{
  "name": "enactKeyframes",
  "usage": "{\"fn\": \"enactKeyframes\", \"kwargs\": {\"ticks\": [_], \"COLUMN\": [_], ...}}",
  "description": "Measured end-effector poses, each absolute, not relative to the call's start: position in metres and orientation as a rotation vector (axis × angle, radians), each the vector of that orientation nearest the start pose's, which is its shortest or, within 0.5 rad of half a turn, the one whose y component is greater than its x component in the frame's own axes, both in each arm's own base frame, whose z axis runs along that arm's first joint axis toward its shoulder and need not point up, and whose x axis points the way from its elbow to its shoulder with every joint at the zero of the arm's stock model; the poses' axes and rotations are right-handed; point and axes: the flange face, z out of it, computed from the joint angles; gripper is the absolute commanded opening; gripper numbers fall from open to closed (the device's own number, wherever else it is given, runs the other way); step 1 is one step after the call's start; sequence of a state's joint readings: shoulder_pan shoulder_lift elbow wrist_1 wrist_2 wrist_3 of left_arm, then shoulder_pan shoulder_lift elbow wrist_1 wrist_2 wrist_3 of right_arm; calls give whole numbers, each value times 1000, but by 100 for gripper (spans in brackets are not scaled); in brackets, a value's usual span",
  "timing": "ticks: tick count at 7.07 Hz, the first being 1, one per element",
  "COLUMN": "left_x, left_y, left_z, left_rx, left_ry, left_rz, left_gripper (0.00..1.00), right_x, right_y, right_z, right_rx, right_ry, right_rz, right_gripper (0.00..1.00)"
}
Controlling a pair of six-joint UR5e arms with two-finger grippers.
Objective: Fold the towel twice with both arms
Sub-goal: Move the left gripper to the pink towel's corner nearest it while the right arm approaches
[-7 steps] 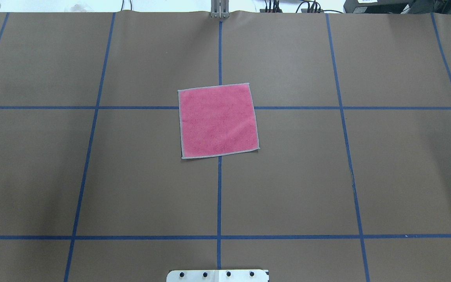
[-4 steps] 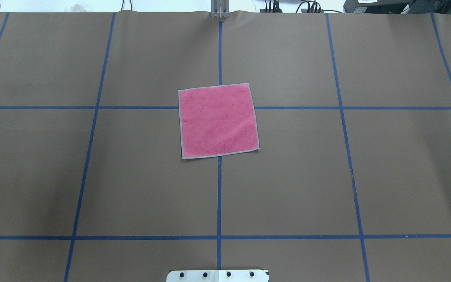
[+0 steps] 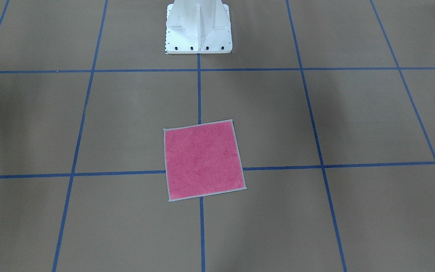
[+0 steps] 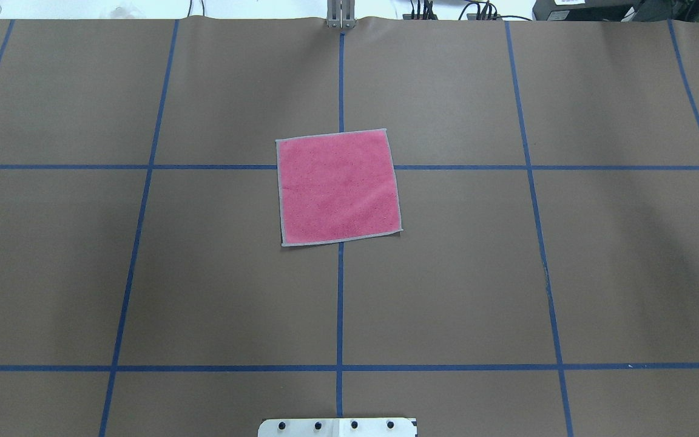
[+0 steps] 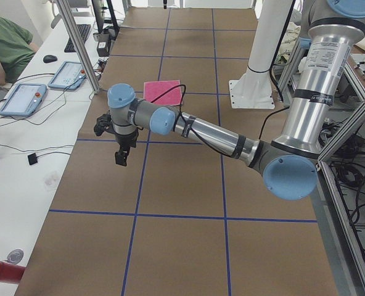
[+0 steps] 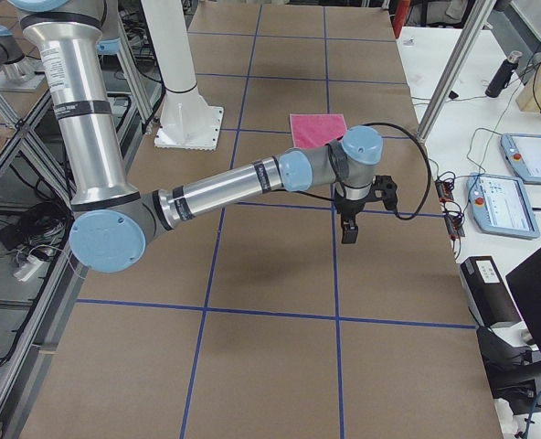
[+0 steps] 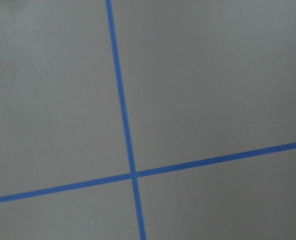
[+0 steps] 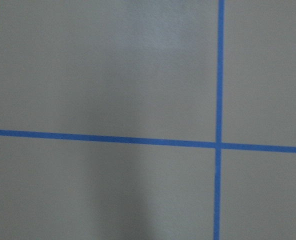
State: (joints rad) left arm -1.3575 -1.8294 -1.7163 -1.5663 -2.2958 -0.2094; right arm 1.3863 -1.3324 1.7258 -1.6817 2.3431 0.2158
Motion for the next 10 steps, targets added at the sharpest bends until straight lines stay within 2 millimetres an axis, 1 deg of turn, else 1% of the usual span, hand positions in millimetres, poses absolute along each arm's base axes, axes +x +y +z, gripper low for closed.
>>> {"fn": "enactKeyframes", "kwargs": {"ticks": [1,2,3,4,6,7,8,9,10], "left_x": [118,176,238,294,371,417,466,508,534], "left_y": [-591,-585,-569,-546,-503,-479,-461,-455,-453], "left_z": [404,367,343,326,298,279,264,258,258], "left_rx": [214,178,133,92,-1,-40,-47,-42,-44], "left_ry": [832,888,947,1019,1162,1205,1218,1207,1190], "left_rz": [117,71,46,1,-216,-315,-362,-384,-390], "left_gripper": [100,100,100,100,100,100,100,100,100], "right_x": [-79,-116,-143,-167,-207,-226,-244,-257,-264], "right_y": [-589,-588,-583,-578,-568,-563,-559,-555,-553], "right_z": [446,434,421,409,389,378,369,362,359], "right_rx": [111,108,125,134,114,82,63,54,51], "right_ry": [-827,-868,-909,-948,-1019,-1043,-1056,-1064,-1067], "right_rz": [-136,-195,-217,-197,-96,-53,-48,-59,-67], "right_gripper": [100,100,100,100,100,100,100,100,100]}}
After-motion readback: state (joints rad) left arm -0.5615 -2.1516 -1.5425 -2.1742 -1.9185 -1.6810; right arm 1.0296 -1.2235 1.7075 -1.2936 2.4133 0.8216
